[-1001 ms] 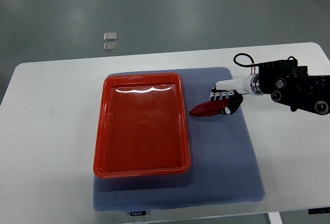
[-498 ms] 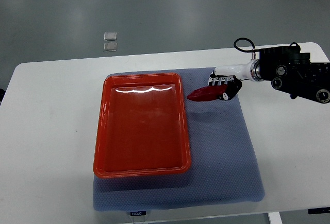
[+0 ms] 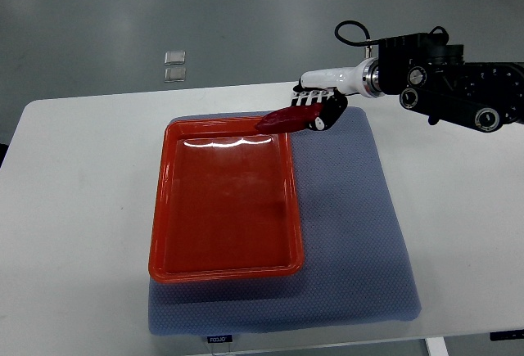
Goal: Place red pepper on red tray
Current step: 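Carry the red pepper with the right hand over the tray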
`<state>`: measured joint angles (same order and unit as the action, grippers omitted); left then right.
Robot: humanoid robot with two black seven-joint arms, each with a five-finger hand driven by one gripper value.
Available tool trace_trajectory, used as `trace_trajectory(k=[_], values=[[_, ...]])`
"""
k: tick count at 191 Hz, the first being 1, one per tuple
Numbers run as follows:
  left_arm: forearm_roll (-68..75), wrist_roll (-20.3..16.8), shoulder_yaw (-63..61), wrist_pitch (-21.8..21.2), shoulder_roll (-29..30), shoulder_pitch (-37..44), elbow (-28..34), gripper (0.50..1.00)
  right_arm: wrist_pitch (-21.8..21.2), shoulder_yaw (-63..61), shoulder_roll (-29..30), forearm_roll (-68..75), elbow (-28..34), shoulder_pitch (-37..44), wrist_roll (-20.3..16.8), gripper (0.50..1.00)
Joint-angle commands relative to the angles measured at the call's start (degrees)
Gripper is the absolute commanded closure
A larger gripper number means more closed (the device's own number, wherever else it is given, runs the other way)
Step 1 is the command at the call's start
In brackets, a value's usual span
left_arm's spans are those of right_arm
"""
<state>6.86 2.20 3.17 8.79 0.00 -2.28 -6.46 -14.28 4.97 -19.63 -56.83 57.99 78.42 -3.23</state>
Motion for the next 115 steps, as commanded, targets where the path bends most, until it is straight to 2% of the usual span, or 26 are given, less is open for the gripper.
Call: trace_trajectory(k=[1, 63, 115], values=[[0.0, 0.0, 0.0, 0.0, 0.0, -0.01, 0.04, 0.5, 0.13, -0.22, 3.9, 0.93, -0.59, 0.77, 0.15, 0.944], [0.0, 0.0, 0.08, 0.0, 0.0, -0.01, 0.13, 0.5, 0.4, -0.22, 16.2, 0.93, -4.9, -0.11, 0.24, 0.922], [0.0, 0.0, 0.08, 0.0, 0.0, -0.01, 0.04, 0.5, 0.75, -0.13, 19.63, 0.67, -7.62, -2.83, 0.24, 0.889]])
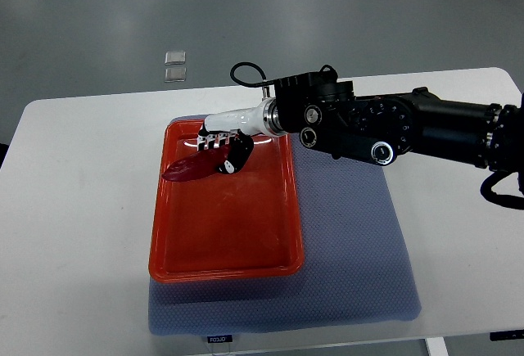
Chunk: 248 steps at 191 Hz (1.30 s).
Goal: Place red pepper on red tray
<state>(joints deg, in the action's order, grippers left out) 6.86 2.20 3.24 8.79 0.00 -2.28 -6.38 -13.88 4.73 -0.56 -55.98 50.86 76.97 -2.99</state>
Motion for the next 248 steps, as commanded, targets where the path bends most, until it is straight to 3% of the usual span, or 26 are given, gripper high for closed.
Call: trace_trajectory(k=[1, 20, 37, 62, 82, 91, 161, 193, 248], values=[[0.0, 0.0, 0.01, 0.0, 0.0, 0.0, -0.03, 0.5, 0.35, 0.11, 0.56, -0.19, -0.49, -1.39, 0.01, 0.889], [0.0, 0.0, -0.08, 0.0, 0.0, 0.0, 0.05, 0.5, 0.61, 0.11, 0.56, -0.19, -0.76, -3.06, 0.01, 0.828], [0.0, 0.0, -0.08, 0.0, 0.0, 0.0, 0.05, 0.5, 0.61, 0.02, 0.56, -0.01, -0.76, -3.23, 0.01, 0.724], [0.0, 0.0, 0.01, 0.0, 0.0, 0.0, -0.03, 0.5, 0.43, 0.02, 0.56, 0.08, -0.76, -3.23, 0.09, 0.64], [0.0, 0.0, -0.08, 0.0, 0.0, 0.0, 0.05, 0.5, 0.43, 0.02, 0.56, 0.08, -0.76, -3.23, 0.09, 0.632], [0.0, 0.0, 0.01, 0.0, 0.0, 0.0, 0.05, 0.5, 0.43, -0.07, 0.56, 0.08, -0.76, -3.15, 0.09, 0.599], [0.0, 0.0, -0.08, 0.0, 0.0, 0.0, -0.03, 0.5, 0.52, -7.63, -0.94, 0.08, -1.64, -3.15, 2.82, 0.587], [0.0, 0.0, 0.01, 0.0, 0.0, 0.0, -0.03, 0.5, 0.52, -21.07, -2.08, 2.71, -6.56, -6.22, 7.04, 0.587], [0.0, 0.0, 0.01, 0.0, 0.0, 0.0, 0.05, 0.5, 0.43, -46.56, -3.75, 13.35, -8.4, -16.77, 9.23, 0.587]])
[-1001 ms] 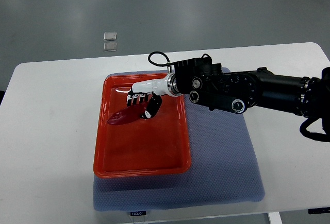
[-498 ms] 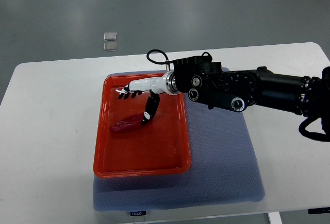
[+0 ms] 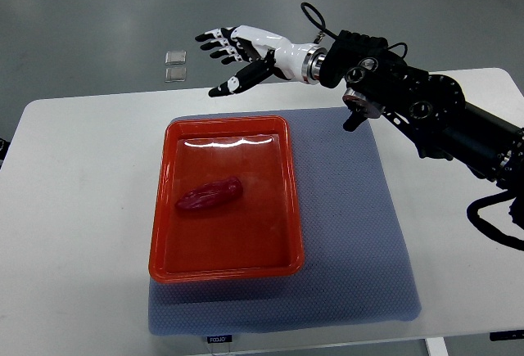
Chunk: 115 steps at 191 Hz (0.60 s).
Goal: Place red pepper on red tray
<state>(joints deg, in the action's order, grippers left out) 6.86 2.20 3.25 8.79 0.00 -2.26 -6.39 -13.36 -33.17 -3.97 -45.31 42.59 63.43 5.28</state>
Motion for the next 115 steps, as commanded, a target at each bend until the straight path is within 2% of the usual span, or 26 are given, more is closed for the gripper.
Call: trace_trajectory(k=[1, 49, 59, 87, 115], values=[[0.0, 0.0, 0.0, 0.0, 0.0, 0.06, -0.03, 0.5, -0.09, -9.54, -0.33, 2.85, -0.13, -3.48, 0.96, 0.587], [0.0, 0.0, 0.0, 0.0, 0.0, -0.03, -0.03, 0.5, 0.26, -27.21, -0.33, 10.76, -3.12, -9.9, 0.87, 0.587], [0.0, 0.0, 0.0, 0.0, 0.0, 0.06, 0.06, 0.5, 1.05, -27.74, -0.42, 12.96, -4.09, -10.61, 0.78, 0.587], [0.0, 0.0, 0.0, 0.0, 0.0, 0.06, 0.06, 0.5, 7.2, -28.09, -1.04, 21.57, -9.71, -11.22, 1.05, 0.587], [0.0, 0.0, 0.0, 0.0, 0.0, 0.06, 0.06, 0.5, 7.38, -28.09, -1.83, 29.92, -12.7, -12.89, 1.05, 0.587]])
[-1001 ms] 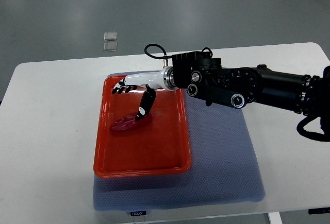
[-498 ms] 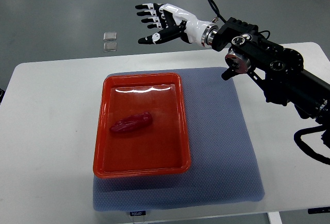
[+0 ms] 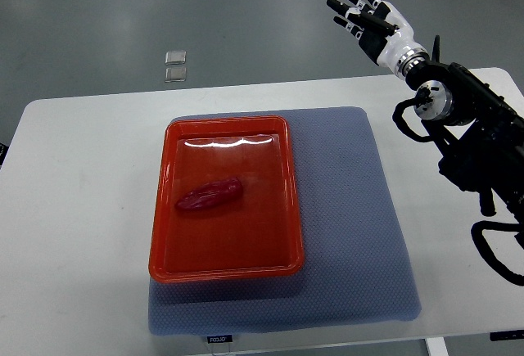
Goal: Place red pepper on red tray
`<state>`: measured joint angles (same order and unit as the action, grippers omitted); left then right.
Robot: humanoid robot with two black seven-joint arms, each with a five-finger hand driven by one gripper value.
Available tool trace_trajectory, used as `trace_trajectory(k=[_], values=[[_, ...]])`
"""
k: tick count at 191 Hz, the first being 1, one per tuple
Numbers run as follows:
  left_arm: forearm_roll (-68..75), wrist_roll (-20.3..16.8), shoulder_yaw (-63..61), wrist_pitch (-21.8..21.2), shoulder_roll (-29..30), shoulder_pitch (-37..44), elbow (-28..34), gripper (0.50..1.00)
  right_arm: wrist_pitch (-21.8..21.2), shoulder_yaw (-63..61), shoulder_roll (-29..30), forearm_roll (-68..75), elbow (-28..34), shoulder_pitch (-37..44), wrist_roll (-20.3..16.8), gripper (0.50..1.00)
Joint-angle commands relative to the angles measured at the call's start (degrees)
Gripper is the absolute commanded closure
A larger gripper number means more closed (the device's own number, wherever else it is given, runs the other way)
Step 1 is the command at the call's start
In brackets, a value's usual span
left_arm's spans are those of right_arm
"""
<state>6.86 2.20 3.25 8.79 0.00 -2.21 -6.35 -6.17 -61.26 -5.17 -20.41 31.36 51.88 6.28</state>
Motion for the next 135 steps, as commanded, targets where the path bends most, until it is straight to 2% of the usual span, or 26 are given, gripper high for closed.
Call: trace_trajectory(k=[1, 74, 111, 135], values=[[0.0, 0.0, 0.0, 0.0, 0.0, 0.01, -0.07, 0.5, 0.19, 0.0, -0.71, 5.46, -1.47, -1.61, 0.05, 0.587], [0.0, 0.0, 0.0, 0.0, 0.0, 0.27, 0.02, 0.5, 0.02, -0.09, -1.59, 13.9, -1.65, -5.39, 1.01, 0.587], [0.0, 0.0, 0.0, 0.0, 0.0, 0.27, 0.02, 0.5, 0.19, -0.09, -2.73, 13.9, -1.83, -6.71, 6.37, 0.587], [0.0, 0.0, 0.0, 0.0, 0.0, 0.27, 0.02, 0.5, 0.63, -0.09, -3.53, 13.9, -1.91, -6.88, 7.16, 0.587]])
